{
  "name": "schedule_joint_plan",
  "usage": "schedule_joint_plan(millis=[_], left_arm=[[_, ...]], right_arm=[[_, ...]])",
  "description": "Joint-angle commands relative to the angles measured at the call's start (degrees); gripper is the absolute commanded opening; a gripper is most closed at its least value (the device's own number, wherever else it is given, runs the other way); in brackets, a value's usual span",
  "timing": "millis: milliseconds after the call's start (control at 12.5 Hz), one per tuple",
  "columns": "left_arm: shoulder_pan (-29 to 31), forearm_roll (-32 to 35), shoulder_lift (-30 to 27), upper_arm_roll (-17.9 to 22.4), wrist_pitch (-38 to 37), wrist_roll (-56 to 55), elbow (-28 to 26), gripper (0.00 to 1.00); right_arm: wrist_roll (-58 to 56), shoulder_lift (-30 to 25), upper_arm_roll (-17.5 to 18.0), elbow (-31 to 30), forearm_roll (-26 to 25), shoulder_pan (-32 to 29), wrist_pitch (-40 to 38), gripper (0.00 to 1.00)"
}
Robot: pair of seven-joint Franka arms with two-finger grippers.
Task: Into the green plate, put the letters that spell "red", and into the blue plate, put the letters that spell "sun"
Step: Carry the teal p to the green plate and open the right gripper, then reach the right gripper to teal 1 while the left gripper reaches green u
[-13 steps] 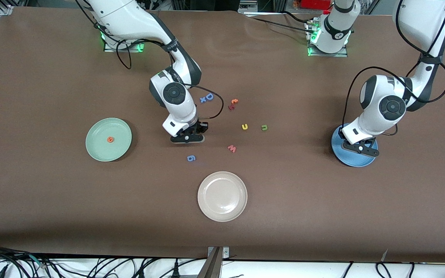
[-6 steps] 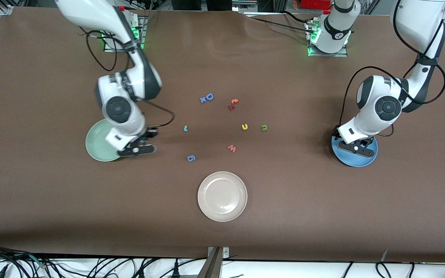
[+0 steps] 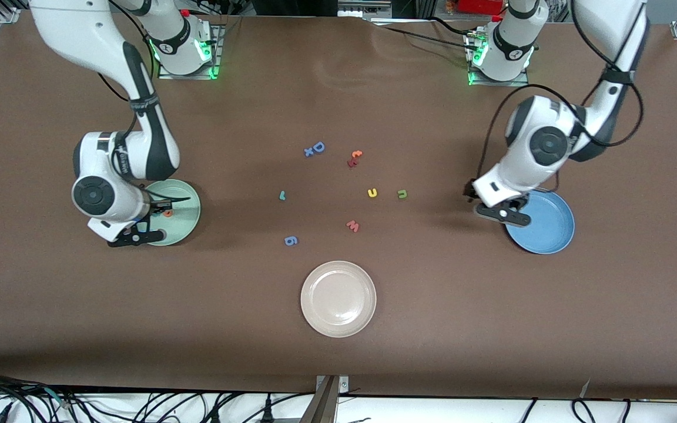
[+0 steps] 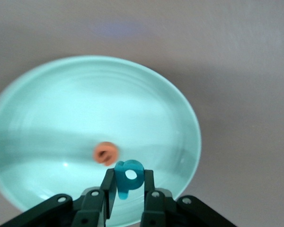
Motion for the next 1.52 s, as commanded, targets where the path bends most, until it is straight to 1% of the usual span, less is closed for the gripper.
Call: schedule_joint_plan(millis=[0,80,159,239,319,399,478,558,638,718,797,877,1037,1116,1196,1276,1356,1435], left_arm=[[-5.58,-1.09,-0.06,-1.17,-1.58,-17.64,-0.04,0.94],[-7.86,-0.92,0.73,-1.17,-1.49,-24.51,0.83,0.97],[-9.71,-0.83,1.61,-1.17,-1.49,-29.88,1.71,0.97],[-11.47,-0.48,2.31,-1.17,-1.49,-33.42,2.41,0.98],[-13.05,-0.04,2.84,-1.17,-1.4,-33.97,2.94,0.98],[-14.03,2.23,3.02,-1.17,-1.31,-32.76,3.03,0.97],[-14.47,5.03,3.46,-1.96,-1.05,-31.1,3.12,0.96],[-14.48,4.89,3.81,-2.92,-0.61,-32.21,3.47,0.93],[-14.56,4.8,4.94,-2.93,-0.61,-34.66,5.56,0.93],[-14.56,4.89,6.17,-2.93,-0.52,-35.9,6.19,0.93],[-14.56,4.8,7.58,-2.93,0.52,-36.61,6.37,0.92],[-14.56,4.89,8.55,-2.93,2.88,-38.97,6.2,0.9],[-14.56,5.58,11.1,-2.84,5.35,-42.49,6.2,0.88],[-14.65,5.85,11.28,-2.84,5.89,-41.63,6.02,0.88],[-14.65,7.33,11.02,-2.84,5.81,-38.49,5.67,0.89],[-14.74,11.0,10.58,-2.84,5.55,-30.54,5.41,0.89],[-14.22,12.52,9.54,-2.84,5.46,-21.94,4.97,0.89],[-13.25,12.53,8.65,-2.67,5.28,-13.67,4.62,0.9]], right_arm=[[-1.75,3.35,0.57,-0.17,1.24,-1.5,3.08,0.1],[-2.01,3.53,0.66,-0.17,1.32,-1.69,3.01,0.19],[-2.02,3.54,1.01,-0.17,1.33,-1.61,2.92,0.68],[-2.1,3.36,1.01,0.27,1.33,-1.78,3.18,0.9],[-2.02,2.75,1.01,0.71,1.41,-1.69,2.92,0.96],[-1.93,1.7,1.19,0.89,1.41,-1.61,2.74,0.98],[-1.58,0.56,1.54,1.24,1.41,-1.17,2.57,0.98],[-0.97,-0.41,1.72,2.11,1.67,-0.91,0.48,0.98],[0.17,-0.68,2.5,4.47,2.9,-0.82,-2.85,0.98],[1.4,-0.68,3.47,6.67,4.3,-0.73,-6.97,0.98],[3.59,-0.68,4.52,8.69,6.05,-0.64,-10.84,0.98],[6.3,-0.77,5.66,9.58,7.29,-0.64,-12.71,0.98],[13.42,-1.82,9.26,9.15,7.65,-0.64,-12.99,0.97],[17.02,-2.17,11.54,9.15,7.65,-0.64,-12.9,0.96],[22.1,-2.18,14.26,9.15,7.65,-0.64,-12.38,0.95],[27.2,-2.18,17.07,9.15,7.57,-0.55,-11.77,0.94],[30.03,-2.18,18.93,9.15,7.31,-0.55,-10.19,0.93],[31.98,-2.18,20.25,8.71,7.3,0.14,-8.7,0.87]])
